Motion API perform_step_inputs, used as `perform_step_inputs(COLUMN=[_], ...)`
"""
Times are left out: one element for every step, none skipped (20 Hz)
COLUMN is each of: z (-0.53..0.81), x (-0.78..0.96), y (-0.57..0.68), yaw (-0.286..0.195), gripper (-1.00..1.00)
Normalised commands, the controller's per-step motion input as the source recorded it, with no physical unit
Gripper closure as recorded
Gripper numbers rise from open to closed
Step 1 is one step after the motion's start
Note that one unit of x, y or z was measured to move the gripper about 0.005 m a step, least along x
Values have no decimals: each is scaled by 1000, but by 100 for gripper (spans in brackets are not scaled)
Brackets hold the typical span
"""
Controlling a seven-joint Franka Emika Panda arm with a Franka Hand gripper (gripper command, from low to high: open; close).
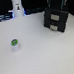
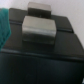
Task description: Open the kcup holder, insert the kcup into the holder, and close the kcup holder
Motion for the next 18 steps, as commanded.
perform_step_inputs(z=[-391,-401,-406,-415,-447,-449,-386,-454,-462,-480,-493,-477,-450,-445,-437,-430,-413,-397], x=[-204,-195,-205,-202,-203,-209,-200,-225,-232,-250,-274,-298,-322,-361,-378,-388,-376,-371], y=[389,321,282,269,277,281,128,227,198,144,94,72,54,76,44,-4,-16,-16], yaw=[-162,-146,-130,-117,-106,-87,-13,-51,-43,-34,-16,-1,2,7,12,5,3,-2], gripper=[-100,-100,-100,-100,-100,-100,100,-100,-100,-100,-100,-100,-100,-100,-100,-100,-100,-100])
